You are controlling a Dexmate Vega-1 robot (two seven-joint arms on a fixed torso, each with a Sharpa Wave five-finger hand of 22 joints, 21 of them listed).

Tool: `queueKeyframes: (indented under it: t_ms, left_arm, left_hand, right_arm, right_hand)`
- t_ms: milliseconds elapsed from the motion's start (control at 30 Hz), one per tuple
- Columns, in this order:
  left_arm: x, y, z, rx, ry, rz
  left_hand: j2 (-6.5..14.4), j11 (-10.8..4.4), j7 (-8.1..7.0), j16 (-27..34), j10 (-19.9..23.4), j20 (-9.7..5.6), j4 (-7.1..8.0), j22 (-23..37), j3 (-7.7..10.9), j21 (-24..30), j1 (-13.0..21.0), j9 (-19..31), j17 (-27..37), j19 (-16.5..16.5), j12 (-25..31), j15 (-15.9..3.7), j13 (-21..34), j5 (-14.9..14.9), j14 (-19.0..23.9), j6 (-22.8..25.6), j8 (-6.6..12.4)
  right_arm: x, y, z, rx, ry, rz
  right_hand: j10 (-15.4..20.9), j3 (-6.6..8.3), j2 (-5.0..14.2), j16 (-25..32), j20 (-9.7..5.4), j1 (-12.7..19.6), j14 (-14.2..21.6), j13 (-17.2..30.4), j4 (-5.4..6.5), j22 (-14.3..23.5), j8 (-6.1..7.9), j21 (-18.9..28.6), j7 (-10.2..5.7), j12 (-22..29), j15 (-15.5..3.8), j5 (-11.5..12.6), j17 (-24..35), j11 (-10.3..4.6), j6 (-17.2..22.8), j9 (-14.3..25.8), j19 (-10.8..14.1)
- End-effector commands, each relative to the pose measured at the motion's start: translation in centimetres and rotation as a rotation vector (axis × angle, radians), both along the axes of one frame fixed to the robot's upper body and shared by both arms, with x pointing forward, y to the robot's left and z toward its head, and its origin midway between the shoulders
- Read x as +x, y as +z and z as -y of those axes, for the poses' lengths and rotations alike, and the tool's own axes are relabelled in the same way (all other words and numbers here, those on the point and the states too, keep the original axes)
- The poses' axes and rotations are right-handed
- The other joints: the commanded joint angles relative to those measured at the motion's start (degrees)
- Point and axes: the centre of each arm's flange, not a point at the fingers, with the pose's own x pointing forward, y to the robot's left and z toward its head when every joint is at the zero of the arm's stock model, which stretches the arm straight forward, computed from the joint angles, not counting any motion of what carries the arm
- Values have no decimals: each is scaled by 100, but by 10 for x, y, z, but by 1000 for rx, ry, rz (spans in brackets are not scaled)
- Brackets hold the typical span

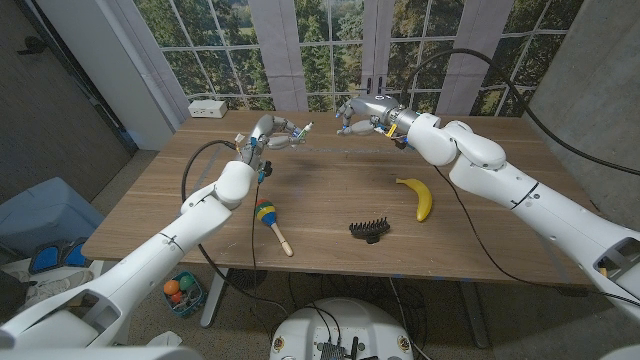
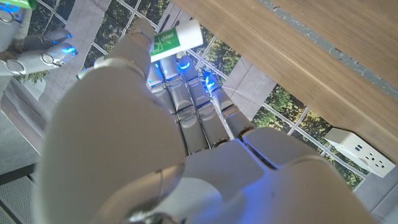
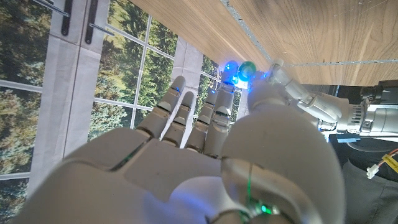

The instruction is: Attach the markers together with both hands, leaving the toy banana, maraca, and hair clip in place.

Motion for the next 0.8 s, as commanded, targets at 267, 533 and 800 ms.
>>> queueKeyframes:
  t_ms: [267,533,800]
  left_arm:
    - [-1,5,5,61,17,9]
    - [-4,6,9,83,21,15]
    - [-4,7,12,103,21,15]
  left_hand:
    - [170,-959,-594,-97,991,-65,140,4,249,30,291,626,8,-35,-85,-714,1426,-66,88,884,-2]
    - [181,-962,-602,-132,955,-67,161,8,312,35,284,601,8,-35,-133,-718,1389,-80,124,832,-30]
    - [180,-962,-618,-170,879,-80,178,14,344,41,249,539,16,-38,-212,-719,1339,-56,121,801,-72]
  right_arm:
    - [-1,16,-21,-53,54,-26]
    - [-4,20,-25,-69,67,-33]
    - [-9,24,-31,-86,83,-27]
  right_hand:
    - [-146,-46,19,-103,10,133,-193,-5,5,19,-43,23,-119,-62,-879,26,-36,45,100,17,-50]
    - [-188,-66,28,-139,17,164,-248,-20,2,18,-60,23,-109,-83,-846,27,-63,89,88,16,-70]
    - [-272,-86,49,-195,15,200,-345,-39,4,16,-87,26,-97,-120,-834,27,-94,132,62,15,-88]
